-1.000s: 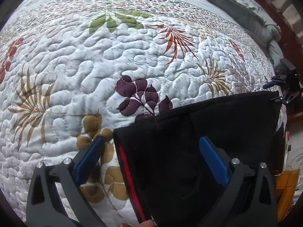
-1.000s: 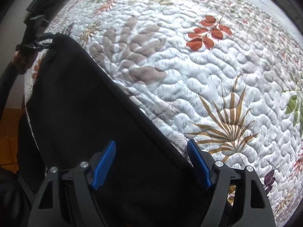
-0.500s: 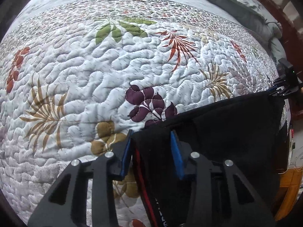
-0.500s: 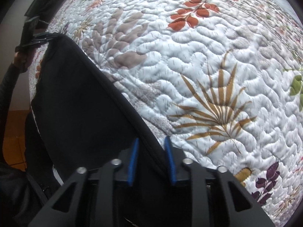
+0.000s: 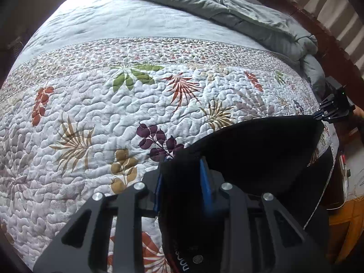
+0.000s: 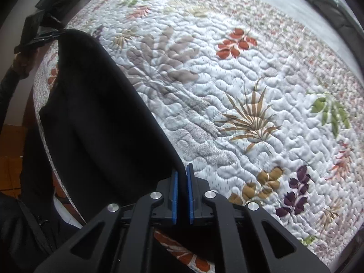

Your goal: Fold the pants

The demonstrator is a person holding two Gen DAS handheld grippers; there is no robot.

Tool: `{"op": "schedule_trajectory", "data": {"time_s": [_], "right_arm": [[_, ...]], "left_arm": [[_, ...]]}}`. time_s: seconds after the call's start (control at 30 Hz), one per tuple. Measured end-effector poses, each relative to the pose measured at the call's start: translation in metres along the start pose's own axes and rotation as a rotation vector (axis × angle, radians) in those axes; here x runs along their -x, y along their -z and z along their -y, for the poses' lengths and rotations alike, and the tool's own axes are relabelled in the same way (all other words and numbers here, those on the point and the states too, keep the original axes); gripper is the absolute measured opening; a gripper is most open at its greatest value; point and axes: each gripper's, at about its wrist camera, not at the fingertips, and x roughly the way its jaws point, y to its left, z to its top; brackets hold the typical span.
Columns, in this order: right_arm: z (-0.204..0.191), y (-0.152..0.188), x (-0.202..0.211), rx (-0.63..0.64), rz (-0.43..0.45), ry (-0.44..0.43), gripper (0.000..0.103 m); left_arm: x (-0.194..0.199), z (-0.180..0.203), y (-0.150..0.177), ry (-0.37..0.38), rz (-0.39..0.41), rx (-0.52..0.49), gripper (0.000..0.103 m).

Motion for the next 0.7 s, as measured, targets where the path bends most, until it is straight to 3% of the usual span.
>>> {"op": "schedule_trajectory", "data": {"time_s": [0.3, 0.5, 0.7], "right_arm": [[-0.073, 0.062, 0.062, 0.052, 0.154, 0.109, 0.006], [-0.135, 0.113, 0.069, 0.08, 0.23, 0.192, 0.006], [-0.183, 0.166, 0.051, 0.077, 0.284, 0.28, 0.006]], "left_arm": [[0.078, 0.041, 0.053, 0.041, 0.151, -0.054, 0.025], [0.107, 0.057, 0.102, 0.038, 0.197, -0.088, 0.025], [0.116, 0.065, 0.153, -0.005, 0.192, -0.144, 0.026]]}}
